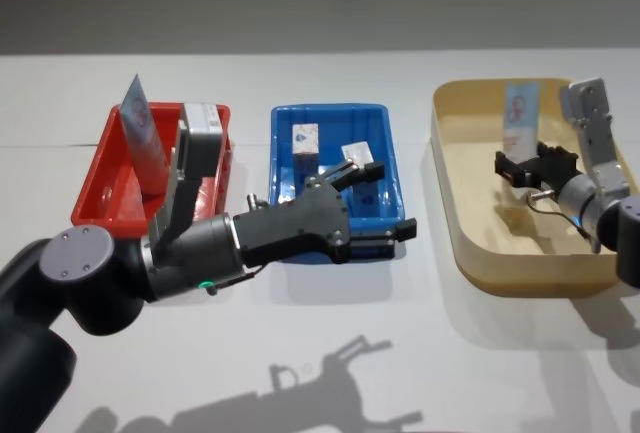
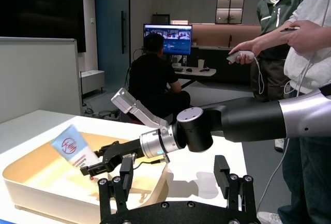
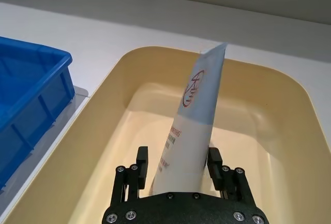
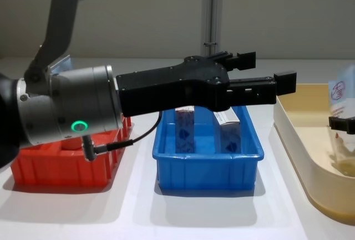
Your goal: Bimanual collaborative sorting of washing and personal care products
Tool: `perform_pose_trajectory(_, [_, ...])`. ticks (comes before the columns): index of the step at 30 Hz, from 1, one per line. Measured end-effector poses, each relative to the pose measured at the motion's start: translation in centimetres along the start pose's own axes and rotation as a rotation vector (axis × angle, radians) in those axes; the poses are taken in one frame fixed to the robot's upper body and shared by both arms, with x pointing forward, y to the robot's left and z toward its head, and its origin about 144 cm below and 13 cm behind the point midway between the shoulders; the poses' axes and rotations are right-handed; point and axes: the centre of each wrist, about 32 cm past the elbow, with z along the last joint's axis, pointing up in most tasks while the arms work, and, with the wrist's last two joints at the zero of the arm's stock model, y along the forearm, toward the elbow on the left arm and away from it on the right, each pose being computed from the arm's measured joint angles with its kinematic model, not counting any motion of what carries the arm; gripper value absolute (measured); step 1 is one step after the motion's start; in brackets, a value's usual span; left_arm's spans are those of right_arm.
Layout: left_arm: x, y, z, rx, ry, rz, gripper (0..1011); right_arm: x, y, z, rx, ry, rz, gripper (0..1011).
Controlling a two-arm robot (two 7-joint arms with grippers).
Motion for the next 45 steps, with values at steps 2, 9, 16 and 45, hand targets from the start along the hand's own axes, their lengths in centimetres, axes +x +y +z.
perform_pose_trajectory(2, [0.0,0.0,0.0,0.000,0.000,0.000,1001,0.0,0.0,0.0,0.000,0.000,0.000,735])
perform_pose_trajectory(9, [0.0,0.0,0.0,0.000,0.000,0.000,1001,0.0,0.0,0.0,0.000,0.000,0.001,947])
perform_pose_trajectory(16, [0.0,0.0,0.0,0.000,0.000,0.000,1001,0.0,0.0,0.0,0.001,0.000,0.001,1001])
perform_pose_trajectory(45, [0.0,0.0,0.0,0.000,0.000,0.000,1001,0.0,-3.1,1.5,0.212,-0.133,-0.012,1001])
